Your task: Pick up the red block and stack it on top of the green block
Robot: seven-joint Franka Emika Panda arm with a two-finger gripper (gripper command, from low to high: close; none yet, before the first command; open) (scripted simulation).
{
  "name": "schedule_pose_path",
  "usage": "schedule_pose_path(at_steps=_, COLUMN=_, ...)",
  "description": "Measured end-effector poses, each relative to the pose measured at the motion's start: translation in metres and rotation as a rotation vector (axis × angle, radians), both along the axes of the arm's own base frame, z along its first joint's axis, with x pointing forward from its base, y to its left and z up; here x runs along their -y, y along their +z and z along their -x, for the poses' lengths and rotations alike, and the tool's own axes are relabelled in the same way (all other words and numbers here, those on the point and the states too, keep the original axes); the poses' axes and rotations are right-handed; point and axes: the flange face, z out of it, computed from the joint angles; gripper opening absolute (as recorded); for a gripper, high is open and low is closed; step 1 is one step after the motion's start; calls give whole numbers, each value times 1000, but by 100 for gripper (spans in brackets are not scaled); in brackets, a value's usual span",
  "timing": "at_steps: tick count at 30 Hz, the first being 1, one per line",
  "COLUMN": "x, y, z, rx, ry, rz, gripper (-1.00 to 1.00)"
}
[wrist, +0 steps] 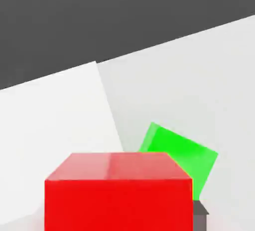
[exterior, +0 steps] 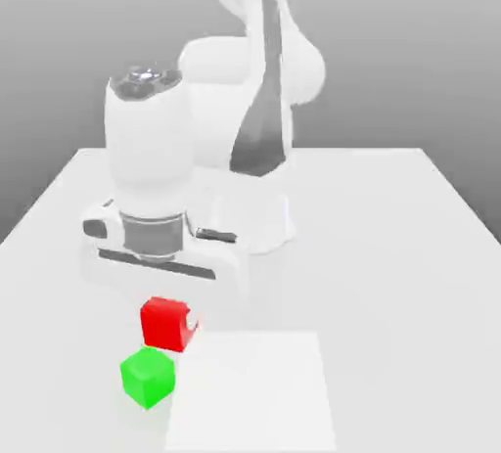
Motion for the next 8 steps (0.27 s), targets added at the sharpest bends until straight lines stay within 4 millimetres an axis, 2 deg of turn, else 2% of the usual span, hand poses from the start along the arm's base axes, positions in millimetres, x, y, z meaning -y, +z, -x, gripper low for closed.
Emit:
schedule_pose_path(at_steps=1, x=-1, y=-9, z=-1, rx=0, ry=9, rz=0, gripper=-100)
schedule_pose_path(at_steps=2, x=-15, y=-19, z=-6, rx=0, ry=47, rz=0, gripper=-100)
schedule_pose_path(at_steps=4, x=-20, y=-41, z=-8, rx=0, ry=62, rz=-1, gripper=-100)
schedule_pose_path(at_steps=5, x=-21, y=-50, z=-8, rx=0, ry=63, rz=0, gripper=100)
schedule_pose_path(at_steps=8, x=-21, y=-50, z=-8, rx=0, ry=63, rz=0, gripper=100)
